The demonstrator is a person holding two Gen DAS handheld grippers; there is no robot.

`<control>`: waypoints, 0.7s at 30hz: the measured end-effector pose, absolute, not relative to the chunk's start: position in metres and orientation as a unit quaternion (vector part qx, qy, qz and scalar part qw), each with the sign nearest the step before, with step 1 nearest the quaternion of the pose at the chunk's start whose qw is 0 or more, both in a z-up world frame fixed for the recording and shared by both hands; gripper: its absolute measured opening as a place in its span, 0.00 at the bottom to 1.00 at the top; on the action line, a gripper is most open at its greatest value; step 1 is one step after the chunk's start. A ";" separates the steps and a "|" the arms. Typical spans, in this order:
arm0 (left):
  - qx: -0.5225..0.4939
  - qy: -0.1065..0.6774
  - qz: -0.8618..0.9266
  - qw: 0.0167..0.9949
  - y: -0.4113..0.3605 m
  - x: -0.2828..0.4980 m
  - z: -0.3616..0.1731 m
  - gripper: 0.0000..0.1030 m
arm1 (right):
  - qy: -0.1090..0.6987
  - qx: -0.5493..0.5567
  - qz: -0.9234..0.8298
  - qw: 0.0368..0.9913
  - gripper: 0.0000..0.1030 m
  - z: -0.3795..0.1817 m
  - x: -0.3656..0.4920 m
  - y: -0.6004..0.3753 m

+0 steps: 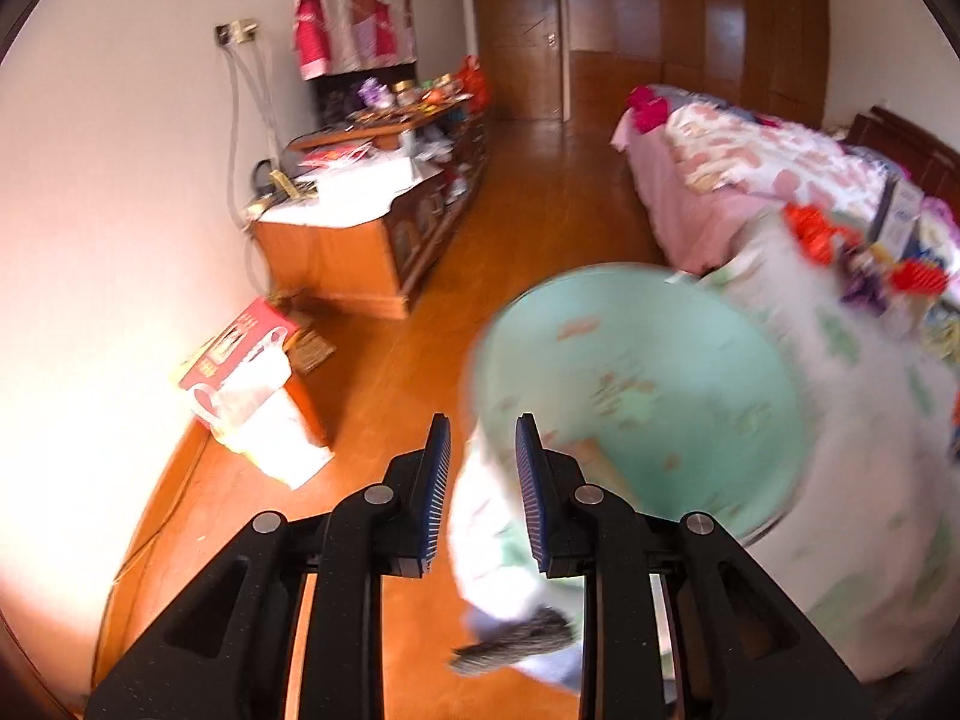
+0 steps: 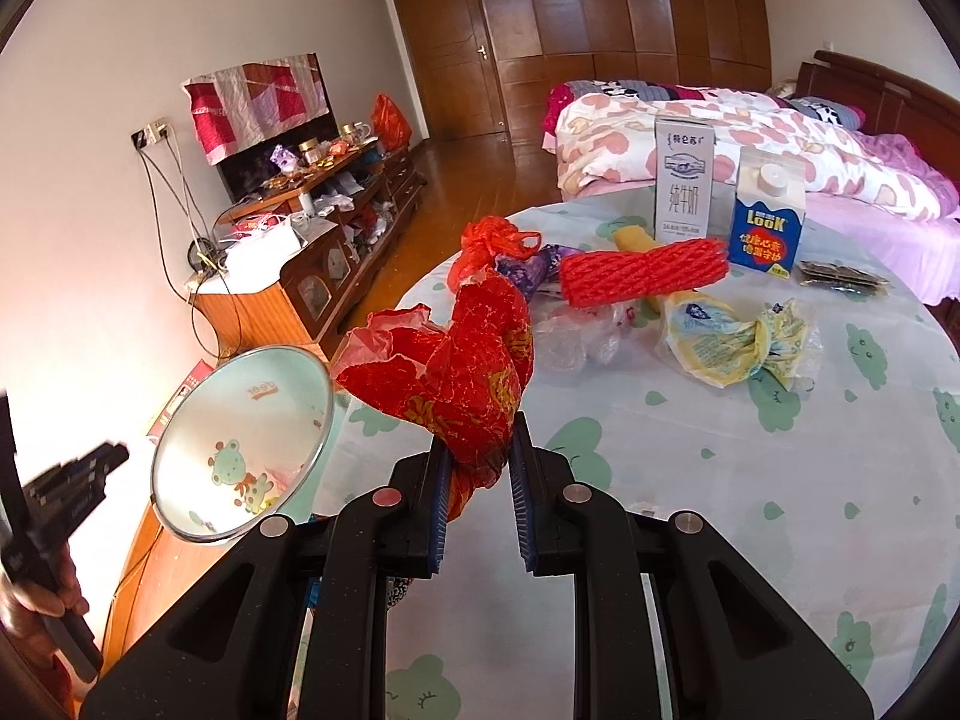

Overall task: Collect trash
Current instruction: 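Open the left gripper over the bin and lower it toward the dropped rope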

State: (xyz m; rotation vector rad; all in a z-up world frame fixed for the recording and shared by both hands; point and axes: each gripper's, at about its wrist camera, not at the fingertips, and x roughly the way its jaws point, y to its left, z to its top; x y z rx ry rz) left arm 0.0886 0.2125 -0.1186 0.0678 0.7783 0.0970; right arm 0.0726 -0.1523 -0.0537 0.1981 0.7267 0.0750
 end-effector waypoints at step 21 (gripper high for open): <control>0.034 0.624 0.174 0.761 0.354 -0.004 -0.458 0.23 | 0.381 0.076 0.007 0.922 0.19 -0.055 0.113 -0.136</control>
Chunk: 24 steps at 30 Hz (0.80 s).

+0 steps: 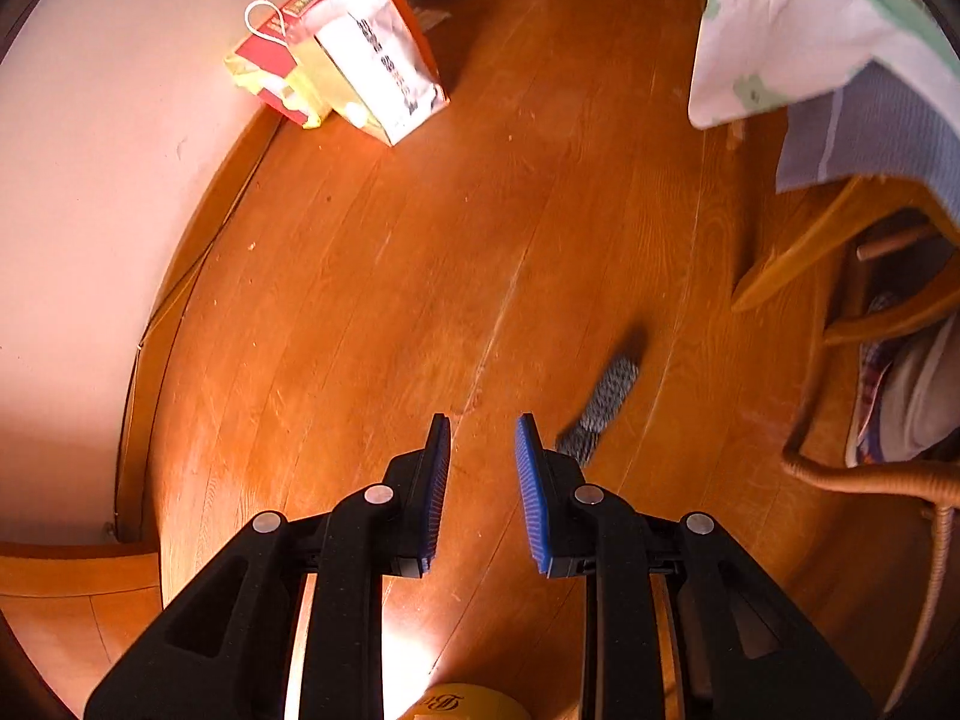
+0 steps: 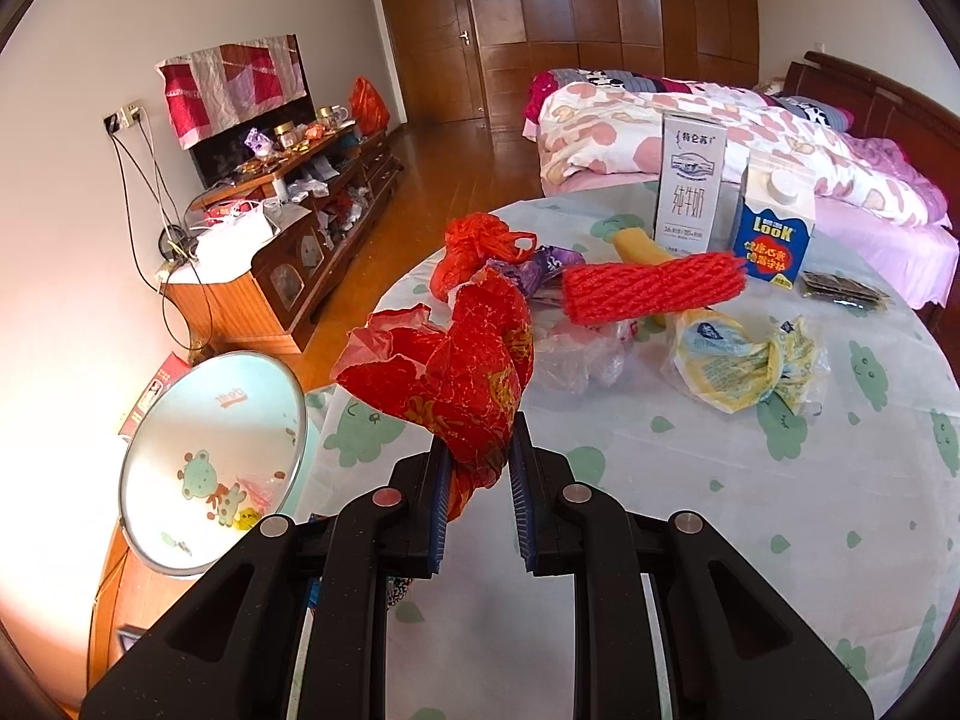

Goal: Collect trash

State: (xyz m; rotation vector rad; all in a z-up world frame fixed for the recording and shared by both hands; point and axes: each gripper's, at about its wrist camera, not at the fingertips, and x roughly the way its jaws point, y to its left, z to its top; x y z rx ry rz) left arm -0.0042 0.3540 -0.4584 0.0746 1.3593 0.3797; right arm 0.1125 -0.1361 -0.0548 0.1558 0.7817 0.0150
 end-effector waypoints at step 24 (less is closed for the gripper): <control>0.092 0.714 0.138 0.680 0.328 0.012 -0.633 0.31 | 0.396 0.015 -0.064 0.916 0.19 -0.058 0.170 -0.107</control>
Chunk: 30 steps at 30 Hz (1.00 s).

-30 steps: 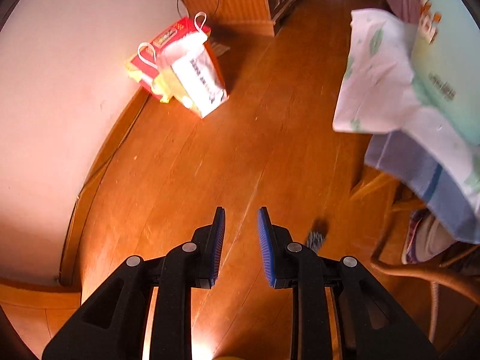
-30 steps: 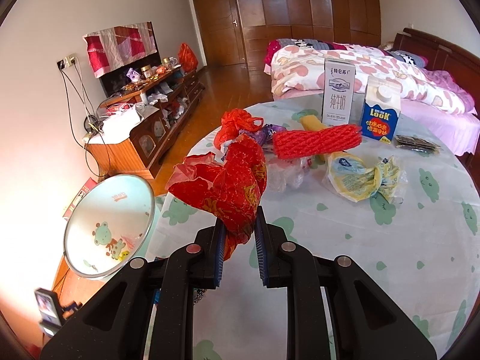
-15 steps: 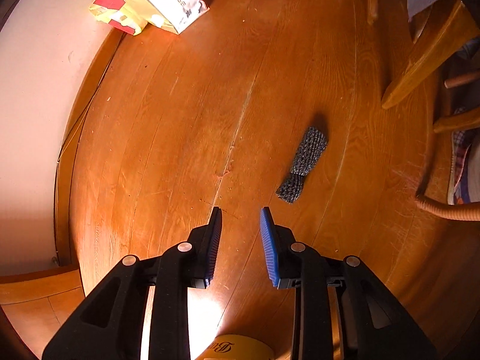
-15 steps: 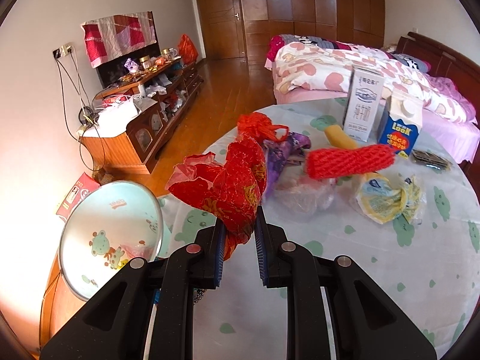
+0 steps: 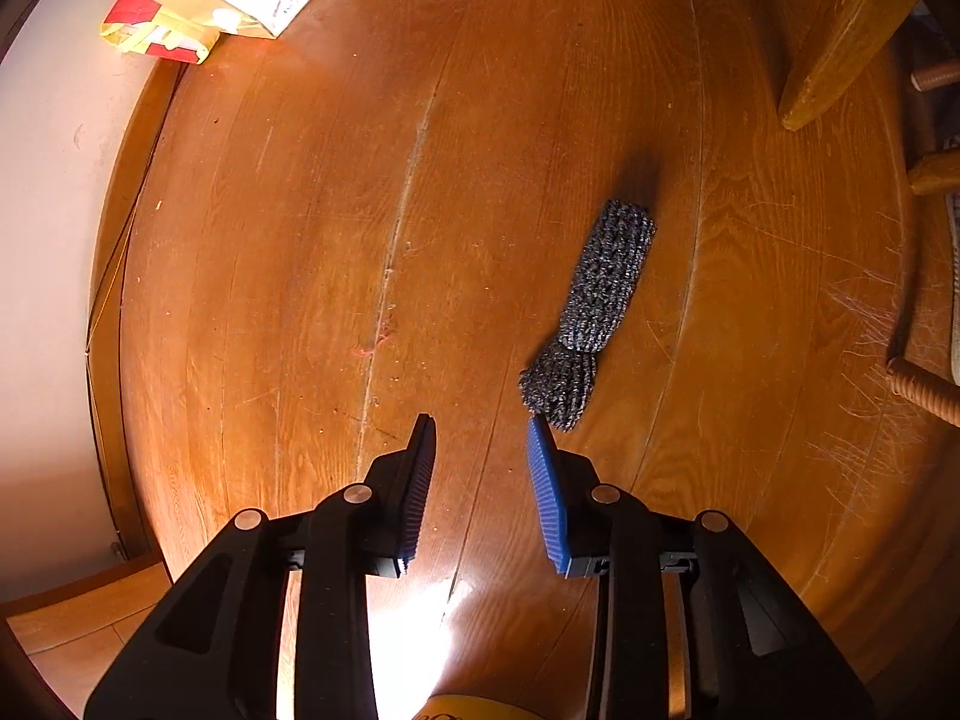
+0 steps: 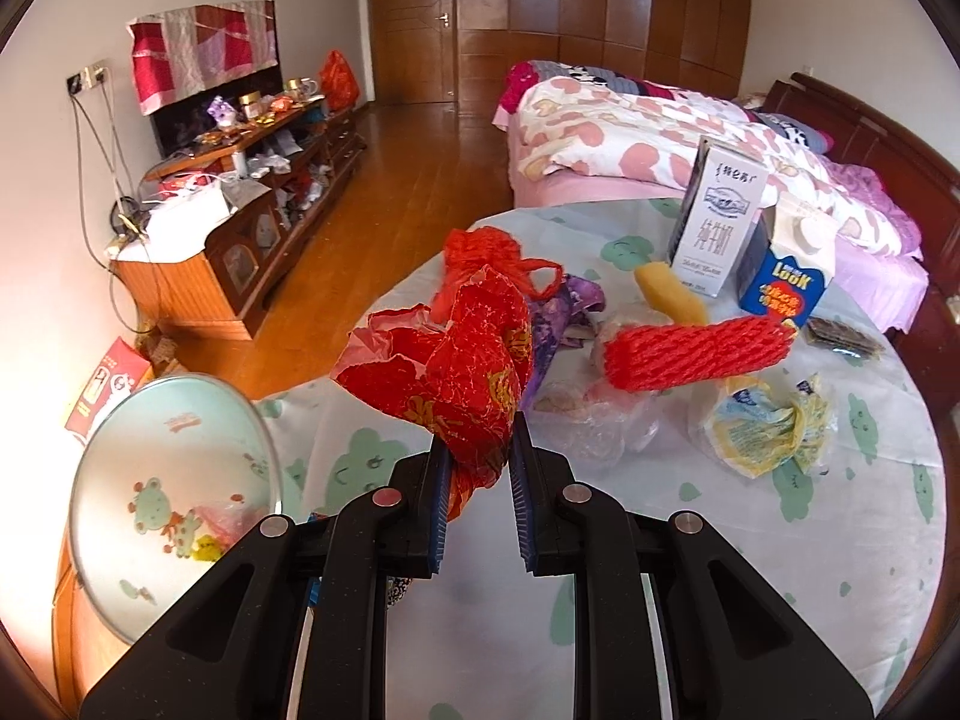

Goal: Collect trash

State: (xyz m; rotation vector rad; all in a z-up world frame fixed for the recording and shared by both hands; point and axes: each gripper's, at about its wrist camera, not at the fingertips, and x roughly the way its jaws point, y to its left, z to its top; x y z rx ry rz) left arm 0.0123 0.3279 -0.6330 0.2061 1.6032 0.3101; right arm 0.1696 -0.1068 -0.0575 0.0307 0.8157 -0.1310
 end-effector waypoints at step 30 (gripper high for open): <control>0.119 0.744 0.135 0.643 0.305 0.049 -0.729 0.20 | 0.412 -0.039 -0.163 0.896 0.18 -0.067 0.191 -0.105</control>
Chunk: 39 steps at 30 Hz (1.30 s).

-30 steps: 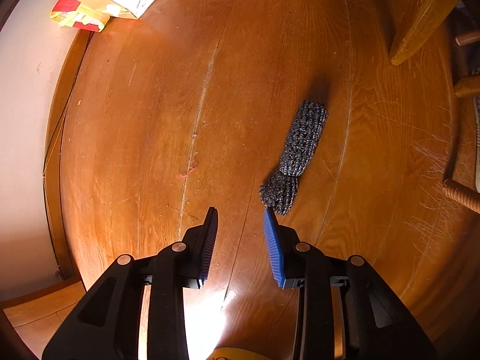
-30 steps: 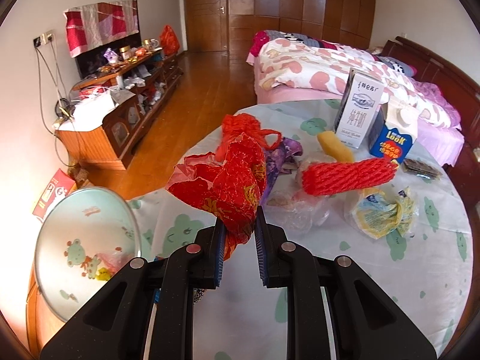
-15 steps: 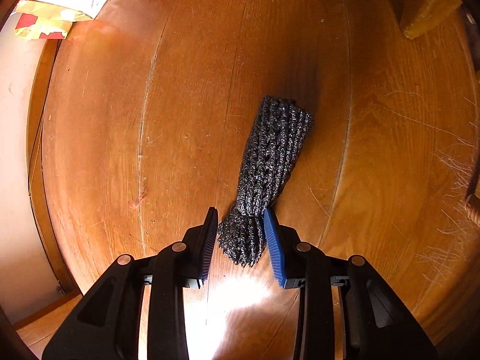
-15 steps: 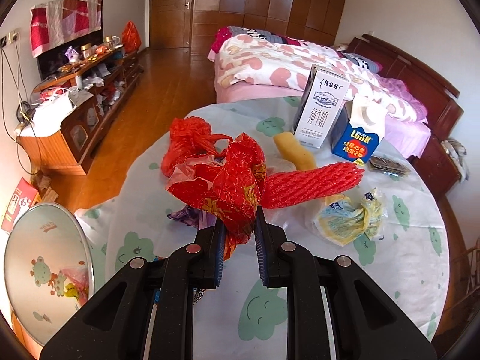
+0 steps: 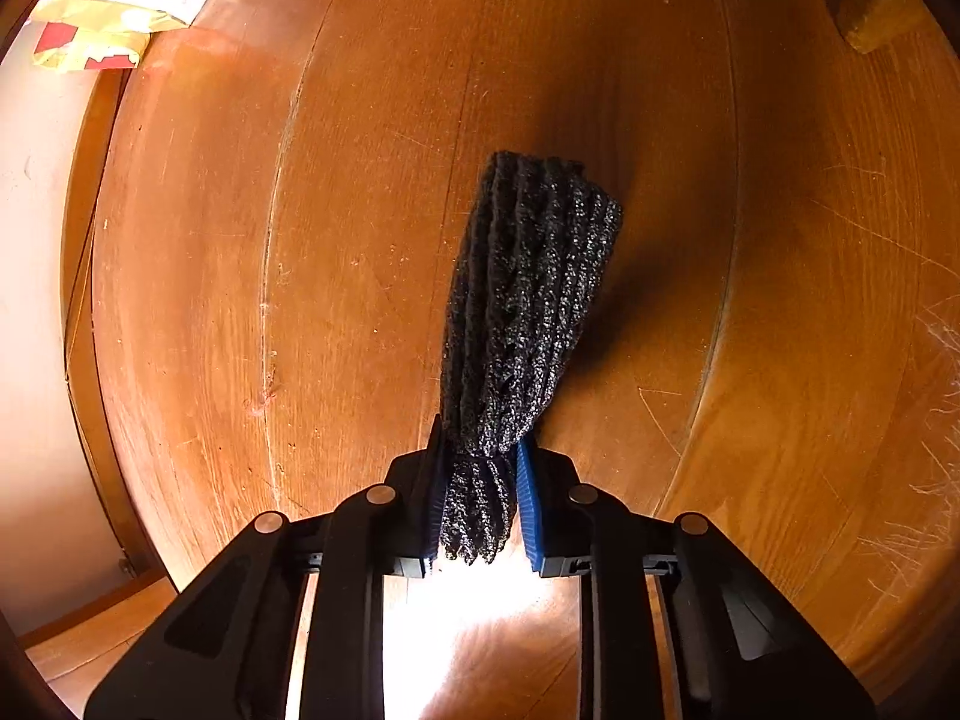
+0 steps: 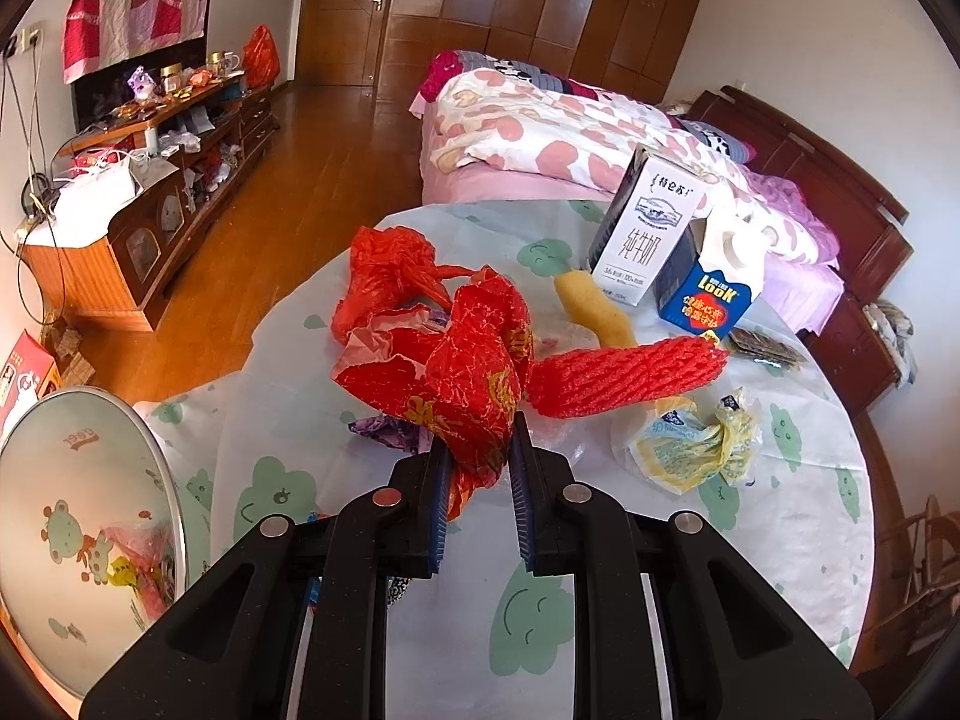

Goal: Collect trash

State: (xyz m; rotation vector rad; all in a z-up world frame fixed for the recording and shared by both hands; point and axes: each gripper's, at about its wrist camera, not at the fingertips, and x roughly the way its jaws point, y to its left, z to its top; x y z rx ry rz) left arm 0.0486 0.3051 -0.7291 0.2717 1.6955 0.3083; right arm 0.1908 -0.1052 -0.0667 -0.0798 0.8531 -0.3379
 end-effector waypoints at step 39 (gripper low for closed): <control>-0.028 0.436 0.129 0.890 0.312 0.063 -0.152 0.20 | 0.309 0.023 0.075 0.948 0.18 -0.029 0.129 -0.102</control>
